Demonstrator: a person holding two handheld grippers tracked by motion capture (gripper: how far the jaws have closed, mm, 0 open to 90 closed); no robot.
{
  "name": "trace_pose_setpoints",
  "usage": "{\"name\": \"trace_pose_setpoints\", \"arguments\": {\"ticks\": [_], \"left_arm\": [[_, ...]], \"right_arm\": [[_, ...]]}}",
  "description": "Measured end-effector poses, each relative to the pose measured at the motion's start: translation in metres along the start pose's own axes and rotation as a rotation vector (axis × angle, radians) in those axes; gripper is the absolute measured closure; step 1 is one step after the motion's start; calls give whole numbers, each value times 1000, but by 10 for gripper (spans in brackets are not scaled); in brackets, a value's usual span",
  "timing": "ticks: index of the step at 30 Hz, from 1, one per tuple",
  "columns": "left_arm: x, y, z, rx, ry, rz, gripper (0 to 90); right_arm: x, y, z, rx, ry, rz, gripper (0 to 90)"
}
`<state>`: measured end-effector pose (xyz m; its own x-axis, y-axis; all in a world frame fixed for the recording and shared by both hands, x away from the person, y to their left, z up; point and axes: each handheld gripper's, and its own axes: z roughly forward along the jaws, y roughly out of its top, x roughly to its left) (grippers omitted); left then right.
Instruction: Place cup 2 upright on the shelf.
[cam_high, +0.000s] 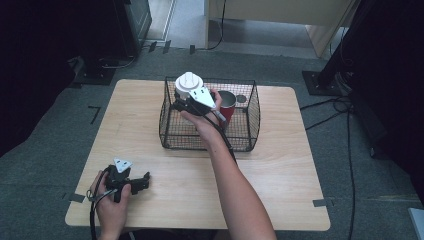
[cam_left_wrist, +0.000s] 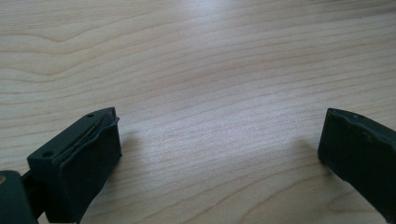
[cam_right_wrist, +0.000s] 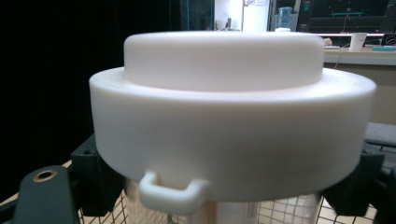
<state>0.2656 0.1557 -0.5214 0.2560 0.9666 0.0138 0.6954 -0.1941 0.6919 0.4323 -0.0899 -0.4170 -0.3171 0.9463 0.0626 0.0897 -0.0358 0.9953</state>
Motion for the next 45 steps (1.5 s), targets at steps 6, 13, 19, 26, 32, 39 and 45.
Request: {"name": "trace_pose_setpoints", "arguments": {"ticks": [6, 13, 19, 26, 32, 39, 45], "left_arm": [[0, 0, 0, 0, 0, 0, 0], [0, 0, 0, 0, 0, 0, 0], [0, 0, 0, 0, 0, 0, 0], [0, 0, 0, 0, 0, 0, 0], [0, 0, 0, 0, 0, 0, 0], [0, 0, 0, 0, 0, 0, 0], [0, 0, 0, 1, -1, 1, 0]], "right_arm": [[0, -7, 6, 19, 4, -3, 157], [-3, -17, 16, 58, -20, -20, 157], [-4, -23, 19, 87, -10, -36, 157], [-5, -30, 22, 109, -14, -44, 156], [-3, -30, 20, 120, 13, -59, 155], [-7, -28, 14, 164, 53, -39, 126], [-4, -26, 8, 151, 104, -68, 3]]}}
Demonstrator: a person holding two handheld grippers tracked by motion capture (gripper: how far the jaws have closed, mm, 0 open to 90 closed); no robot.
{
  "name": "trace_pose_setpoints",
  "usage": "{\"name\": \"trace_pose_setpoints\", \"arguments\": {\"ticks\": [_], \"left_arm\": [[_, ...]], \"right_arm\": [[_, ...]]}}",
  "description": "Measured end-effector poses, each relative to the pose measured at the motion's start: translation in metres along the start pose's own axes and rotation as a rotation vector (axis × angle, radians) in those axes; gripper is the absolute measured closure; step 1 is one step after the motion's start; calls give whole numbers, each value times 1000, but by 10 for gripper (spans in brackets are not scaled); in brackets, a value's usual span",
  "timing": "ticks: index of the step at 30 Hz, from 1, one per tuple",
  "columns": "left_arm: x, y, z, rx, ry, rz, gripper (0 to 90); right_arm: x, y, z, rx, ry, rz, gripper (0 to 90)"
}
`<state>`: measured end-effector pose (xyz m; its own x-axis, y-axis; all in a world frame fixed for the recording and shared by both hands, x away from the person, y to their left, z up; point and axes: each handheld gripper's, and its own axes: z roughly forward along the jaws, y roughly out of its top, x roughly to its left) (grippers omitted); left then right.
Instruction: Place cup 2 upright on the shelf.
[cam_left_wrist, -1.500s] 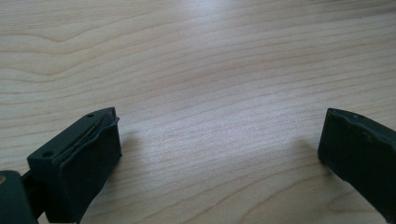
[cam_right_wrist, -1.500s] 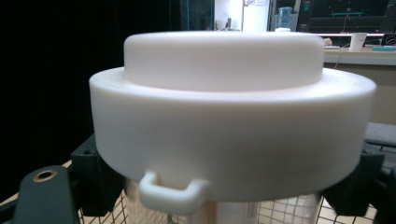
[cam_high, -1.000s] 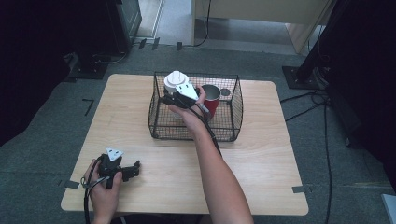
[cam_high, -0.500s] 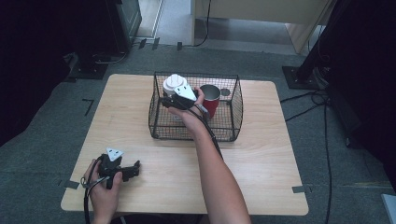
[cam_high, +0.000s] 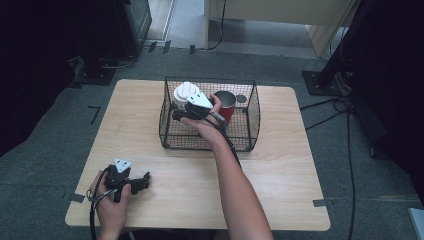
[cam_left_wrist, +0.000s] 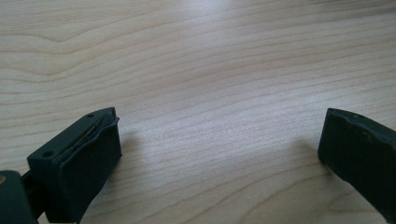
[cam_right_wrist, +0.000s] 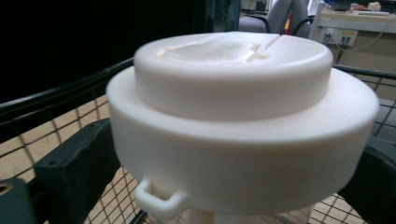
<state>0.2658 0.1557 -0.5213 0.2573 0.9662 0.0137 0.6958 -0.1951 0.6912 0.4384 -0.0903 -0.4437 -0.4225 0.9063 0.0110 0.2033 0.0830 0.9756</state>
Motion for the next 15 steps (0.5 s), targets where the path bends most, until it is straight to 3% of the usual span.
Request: {"name": "trace_pose_setpoints", "arguments": {"ticks": [15], "left_arm": [[0, 0, 0, 0, 0, 2, 0]], "right_arm": [[-8, 7, -6, -26, -18, 4, 0]]}}
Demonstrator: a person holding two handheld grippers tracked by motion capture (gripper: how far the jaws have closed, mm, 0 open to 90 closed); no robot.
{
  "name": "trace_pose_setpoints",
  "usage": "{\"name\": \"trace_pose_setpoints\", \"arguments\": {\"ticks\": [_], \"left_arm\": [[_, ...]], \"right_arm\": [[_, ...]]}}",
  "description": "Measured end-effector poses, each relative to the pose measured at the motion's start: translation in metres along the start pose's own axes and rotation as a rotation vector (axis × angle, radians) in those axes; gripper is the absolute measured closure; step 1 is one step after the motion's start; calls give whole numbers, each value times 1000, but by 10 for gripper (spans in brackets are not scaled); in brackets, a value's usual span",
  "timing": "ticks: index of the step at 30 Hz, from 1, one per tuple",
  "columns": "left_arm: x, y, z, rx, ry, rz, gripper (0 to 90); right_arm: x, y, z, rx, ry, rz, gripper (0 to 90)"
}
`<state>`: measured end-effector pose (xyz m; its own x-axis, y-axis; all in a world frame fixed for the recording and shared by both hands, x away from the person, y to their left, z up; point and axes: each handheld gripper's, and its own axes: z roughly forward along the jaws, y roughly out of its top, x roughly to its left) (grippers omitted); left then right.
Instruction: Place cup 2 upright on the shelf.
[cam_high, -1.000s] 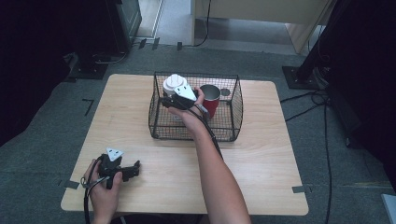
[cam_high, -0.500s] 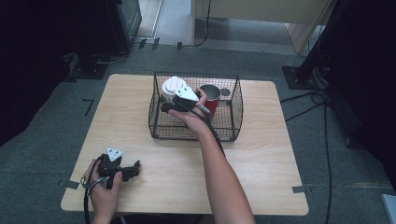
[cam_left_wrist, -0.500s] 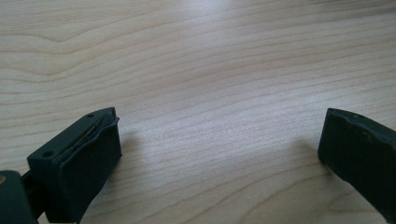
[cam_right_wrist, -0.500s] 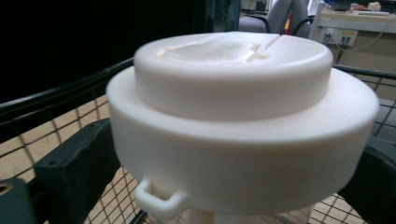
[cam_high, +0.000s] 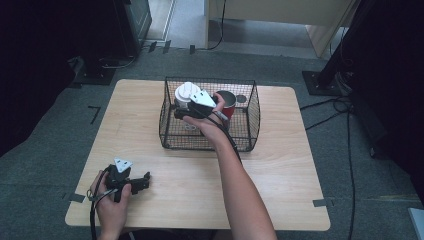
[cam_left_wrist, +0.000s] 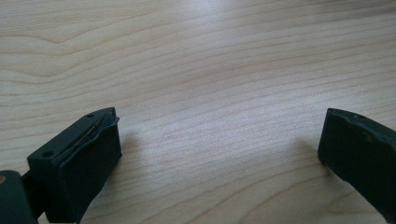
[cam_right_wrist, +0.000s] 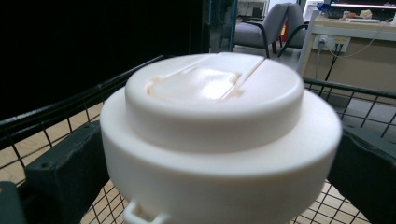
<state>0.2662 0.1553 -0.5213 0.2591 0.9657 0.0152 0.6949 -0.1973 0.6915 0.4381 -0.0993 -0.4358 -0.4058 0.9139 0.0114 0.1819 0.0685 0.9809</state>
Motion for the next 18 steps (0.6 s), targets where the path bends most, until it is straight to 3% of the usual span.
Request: {"name": "trace_pose_setpoints", "arguments": {"ticks": [18], "left_arm": [[0, 0, 0, 0, 0, 0, 0]], "right_arm": [[-3, 13, -15, -43, 3, 22, 0]]}}
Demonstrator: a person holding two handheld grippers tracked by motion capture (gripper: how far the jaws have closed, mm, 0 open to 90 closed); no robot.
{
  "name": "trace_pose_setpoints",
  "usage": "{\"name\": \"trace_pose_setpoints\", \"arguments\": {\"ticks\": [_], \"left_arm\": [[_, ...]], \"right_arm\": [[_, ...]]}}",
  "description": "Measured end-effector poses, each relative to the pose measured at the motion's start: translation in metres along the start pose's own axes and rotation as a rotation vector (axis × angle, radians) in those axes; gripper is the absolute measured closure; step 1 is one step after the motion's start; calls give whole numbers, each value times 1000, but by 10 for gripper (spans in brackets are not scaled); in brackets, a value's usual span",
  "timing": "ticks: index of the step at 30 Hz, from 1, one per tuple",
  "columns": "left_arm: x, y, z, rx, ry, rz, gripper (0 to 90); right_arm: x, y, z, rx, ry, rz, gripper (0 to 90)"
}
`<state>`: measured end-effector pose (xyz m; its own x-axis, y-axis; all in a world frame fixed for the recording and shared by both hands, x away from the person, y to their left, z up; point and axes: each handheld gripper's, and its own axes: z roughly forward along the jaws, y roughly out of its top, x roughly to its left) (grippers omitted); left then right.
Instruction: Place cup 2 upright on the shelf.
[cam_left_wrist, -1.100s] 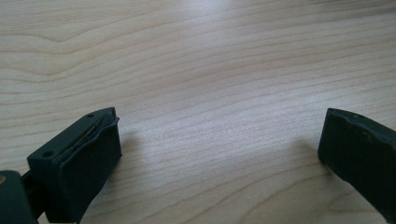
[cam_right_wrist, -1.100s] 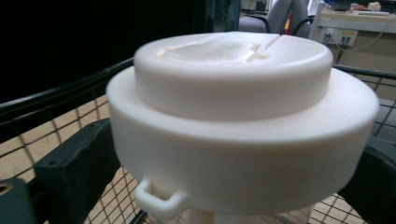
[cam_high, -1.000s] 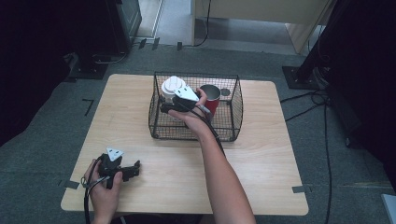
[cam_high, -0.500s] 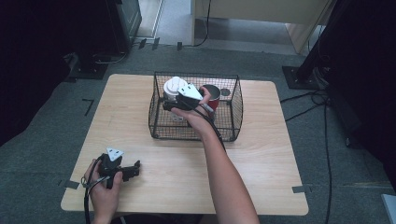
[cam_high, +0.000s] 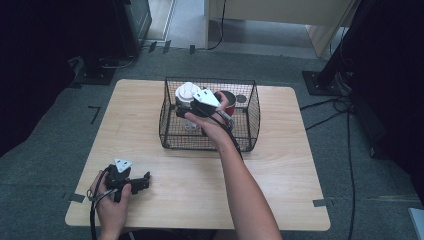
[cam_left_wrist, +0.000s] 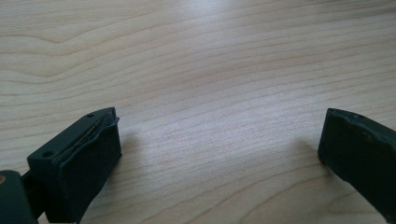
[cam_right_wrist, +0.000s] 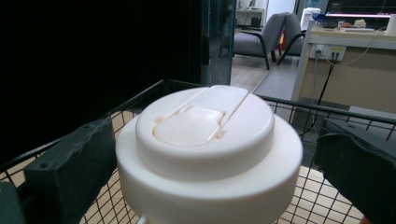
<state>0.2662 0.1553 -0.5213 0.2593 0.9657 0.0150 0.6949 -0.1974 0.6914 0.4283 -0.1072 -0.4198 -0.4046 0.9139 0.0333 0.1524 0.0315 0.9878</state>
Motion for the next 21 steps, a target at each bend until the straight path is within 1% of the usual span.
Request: {"name": "trace_pose_setpoints", "arguments": {"ticks": [1, 6, 10, 16, 19, 21], "left_arm": [[0, 0, 0, 0, -1, 0, 0], [0, 0, 0, 0, 0, 0, 0], [0, 0, 0, 0, 0, 0, 0], [0, 0, 0, 1, 1, 2, 0], [0, 0, 0, 0, 0, 1, 0], [0, 0, 0, 0, 0, 1, 0]], "right_arm": [[0, 1, -1, -3, -1, 8, 0], [-1, 9, -9, -24, 3, 7, 0], [-3, 17, -17, -43, 2, 23, 0], [-5, 24, -32, -50, 13, 15, 0], [-7, 26, -39, -53, 13, 0, 0], [-8, 26, -46, -49, 7, 4, 0]]}}
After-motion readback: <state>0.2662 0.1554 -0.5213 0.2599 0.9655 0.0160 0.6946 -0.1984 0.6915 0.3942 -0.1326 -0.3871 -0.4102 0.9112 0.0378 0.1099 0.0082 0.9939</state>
